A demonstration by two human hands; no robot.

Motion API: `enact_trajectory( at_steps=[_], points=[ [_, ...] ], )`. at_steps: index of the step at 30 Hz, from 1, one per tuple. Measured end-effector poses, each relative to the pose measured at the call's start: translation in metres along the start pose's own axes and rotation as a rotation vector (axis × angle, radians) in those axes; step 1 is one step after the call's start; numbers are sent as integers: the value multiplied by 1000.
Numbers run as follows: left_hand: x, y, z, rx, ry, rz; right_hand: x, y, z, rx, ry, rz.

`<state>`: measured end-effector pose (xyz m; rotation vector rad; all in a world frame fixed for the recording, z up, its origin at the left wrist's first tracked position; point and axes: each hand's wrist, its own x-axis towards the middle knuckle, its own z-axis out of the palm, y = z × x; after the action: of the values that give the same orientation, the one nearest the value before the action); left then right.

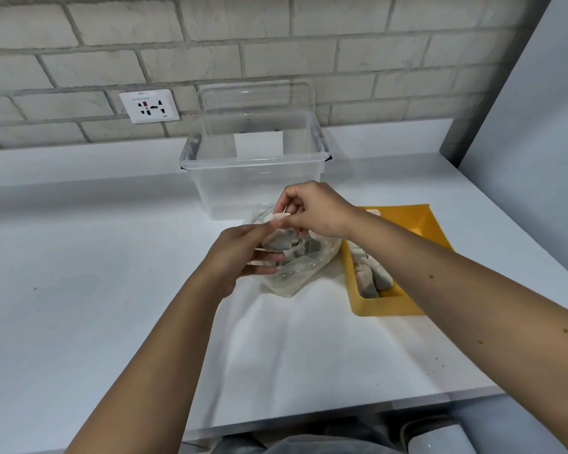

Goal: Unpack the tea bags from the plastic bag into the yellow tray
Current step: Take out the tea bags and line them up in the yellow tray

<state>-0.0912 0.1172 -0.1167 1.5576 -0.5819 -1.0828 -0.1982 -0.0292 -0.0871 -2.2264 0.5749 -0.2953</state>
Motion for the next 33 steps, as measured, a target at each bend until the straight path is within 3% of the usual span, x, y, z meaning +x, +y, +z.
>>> enact_trajectory(
  at_steps=[4, 10, 15, 24, 29, 33],
  points=[
    [4, -6, -2, 103, 142, 51, 7, 12, 5, 72, 68, 74],
    [13, -13, -6, 252, 293, 122, 24, 55, 33, -502, -28, 112],
    [14, -15, -5, 245, 291, 122, 41, 75, 70, -666, 27, 160],
    [9, -18, -10, 177, 279, 78, 21, 53, 48, -472, 88, 123],
    [3, -18, -7, 96, 257, 63, -32, 23, 27, -90, 390, -18],
    [-5, -20, 5, -26, 189, 79, -54, 22, 48, -163, 507, -251]
  ],
)
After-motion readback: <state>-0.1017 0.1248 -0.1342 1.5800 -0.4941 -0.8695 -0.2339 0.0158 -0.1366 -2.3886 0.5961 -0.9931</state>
